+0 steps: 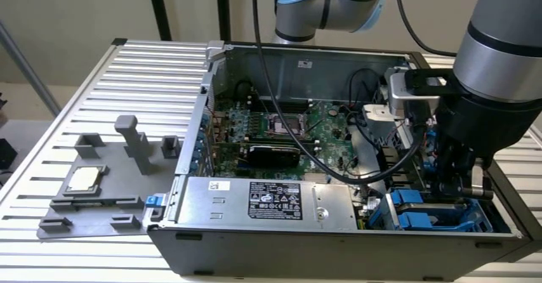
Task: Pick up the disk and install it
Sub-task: 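Insert the first disk wire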
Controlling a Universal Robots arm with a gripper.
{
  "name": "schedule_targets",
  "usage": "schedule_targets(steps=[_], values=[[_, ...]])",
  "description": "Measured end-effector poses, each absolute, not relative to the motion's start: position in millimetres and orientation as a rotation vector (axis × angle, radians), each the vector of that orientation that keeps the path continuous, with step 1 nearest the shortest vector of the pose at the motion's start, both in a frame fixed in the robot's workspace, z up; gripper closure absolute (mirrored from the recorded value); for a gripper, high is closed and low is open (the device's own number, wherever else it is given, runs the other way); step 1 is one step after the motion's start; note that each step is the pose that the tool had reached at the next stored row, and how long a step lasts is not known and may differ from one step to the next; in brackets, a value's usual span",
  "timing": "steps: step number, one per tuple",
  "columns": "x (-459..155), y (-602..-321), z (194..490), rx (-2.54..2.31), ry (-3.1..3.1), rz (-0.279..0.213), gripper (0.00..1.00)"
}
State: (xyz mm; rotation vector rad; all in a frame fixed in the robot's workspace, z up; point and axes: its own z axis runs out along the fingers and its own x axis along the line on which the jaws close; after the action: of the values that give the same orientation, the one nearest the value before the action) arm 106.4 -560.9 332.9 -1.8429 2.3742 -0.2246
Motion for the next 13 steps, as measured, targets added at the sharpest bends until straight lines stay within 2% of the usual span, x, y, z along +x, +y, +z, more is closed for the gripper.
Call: schedule_targets(steps=[13], values=[[109.3, -560.7, 330.7, -1.843, 2.376, -0.227, 0.84]])
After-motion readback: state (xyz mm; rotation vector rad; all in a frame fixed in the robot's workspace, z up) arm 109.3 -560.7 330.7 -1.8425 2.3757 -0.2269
